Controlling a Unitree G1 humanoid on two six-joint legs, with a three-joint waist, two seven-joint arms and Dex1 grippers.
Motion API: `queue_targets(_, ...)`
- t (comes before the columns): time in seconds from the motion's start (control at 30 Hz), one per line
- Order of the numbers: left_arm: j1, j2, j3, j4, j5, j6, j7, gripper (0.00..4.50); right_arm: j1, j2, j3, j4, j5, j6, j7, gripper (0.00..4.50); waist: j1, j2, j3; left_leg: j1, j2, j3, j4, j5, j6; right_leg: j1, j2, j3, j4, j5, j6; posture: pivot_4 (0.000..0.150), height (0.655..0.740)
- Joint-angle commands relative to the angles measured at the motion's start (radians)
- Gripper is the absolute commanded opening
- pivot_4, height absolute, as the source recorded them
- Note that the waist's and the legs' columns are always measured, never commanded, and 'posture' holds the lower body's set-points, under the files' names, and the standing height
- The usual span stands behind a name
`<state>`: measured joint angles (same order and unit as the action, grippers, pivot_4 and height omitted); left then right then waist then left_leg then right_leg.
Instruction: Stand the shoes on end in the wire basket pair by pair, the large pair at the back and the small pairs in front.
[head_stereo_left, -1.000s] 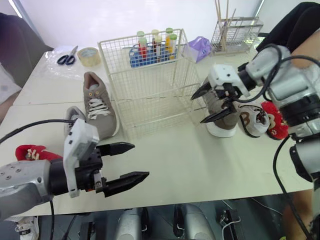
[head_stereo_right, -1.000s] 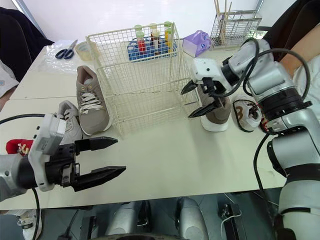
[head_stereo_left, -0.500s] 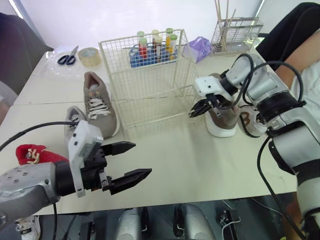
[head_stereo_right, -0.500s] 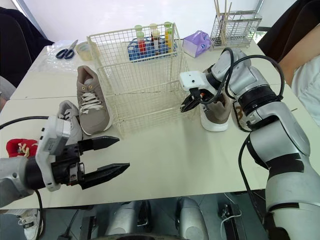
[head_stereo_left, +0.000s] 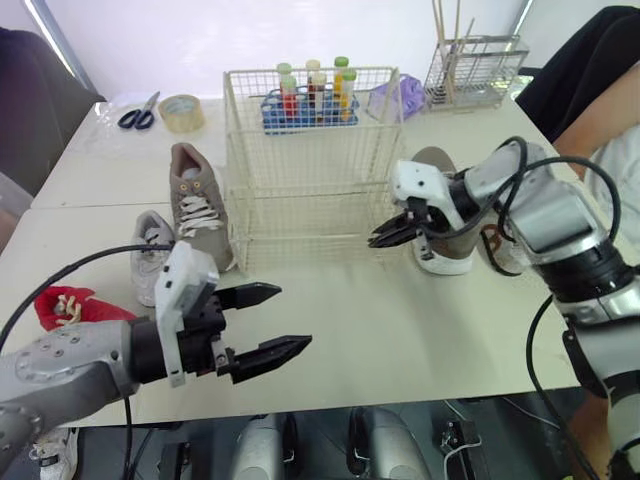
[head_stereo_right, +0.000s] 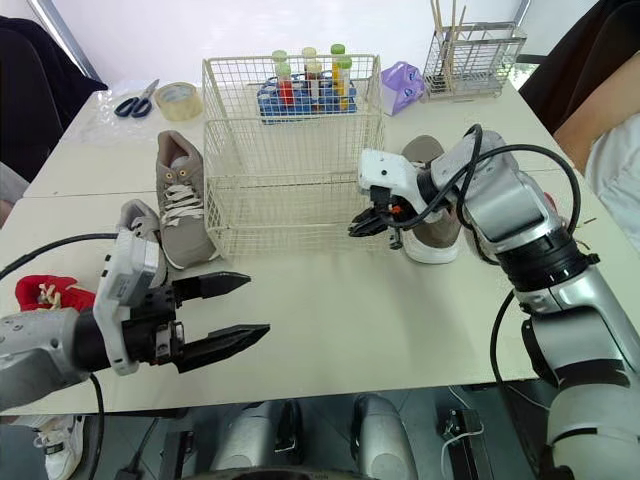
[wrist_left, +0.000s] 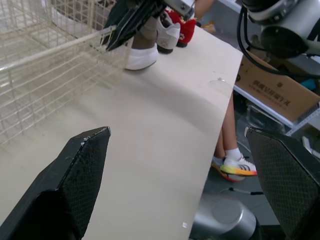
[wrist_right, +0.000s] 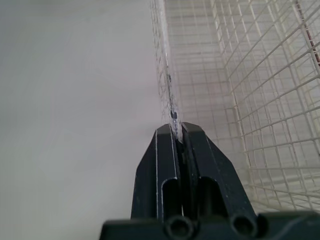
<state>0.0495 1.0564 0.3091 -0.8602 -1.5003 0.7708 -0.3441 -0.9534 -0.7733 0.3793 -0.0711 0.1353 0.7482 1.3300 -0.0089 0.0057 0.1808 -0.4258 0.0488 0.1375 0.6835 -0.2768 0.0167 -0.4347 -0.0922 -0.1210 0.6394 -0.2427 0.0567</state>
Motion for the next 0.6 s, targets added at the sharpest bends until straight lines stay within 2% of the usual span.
queue_targets(0.03,-0.027,0.005,-0.018,0.011,0.012,0.0,-0.029,4.5,0.029,-0.014,-0.076,-0.145,0.041,0.129,-0.071,0.14,0.003,0.0,0.0,0.0,0.0,0.0,0.0,0.0,0.0,0.0,0.0,0.0,0.0,0.0,0.0,0.15,0.74)
queue_targets(0.13,-0.049,0.005,-0.037,0.025,0.013,0.008,-0.045,4.5,0.062,-0.044,-0.084,-0.181,0.049,0.133,-0.088,0.14,0.004,0.0,0.0,0.0,-0.001,0.0,0.0,0.0,0.0,0.0,0.0,0.0,0.0,0.0,0.0,0.15,0.74)
queue_targets(0.47,-0.102,-0.012,-0.084,0.049,0.047,0.021,-0.064,4.5,0.089,-0.123,-0.048,-0.12,0.024,-0.011,-0.058,0.14,0.016,-0.001,0.0,0.0,0.0,0.0,0.0,0.0,0.0,0.0,0.001,0.001,0.001,0.0,0.0,0.15,0.74)
queue_targets(0.6,-0.089,-0.023,-0.085,0.039,0.053,0.023,-0.062,4.5,0.11,-0.159,-0.023,-0.089,-0.003,-0.124,-0.004,0.14,0.021,-0.001,0.0,0.0,-0.001,0.0,0.0,0.0,0.0,0.0,0.001,0.001,0.001,0.0,0.0,0.15,0.74)
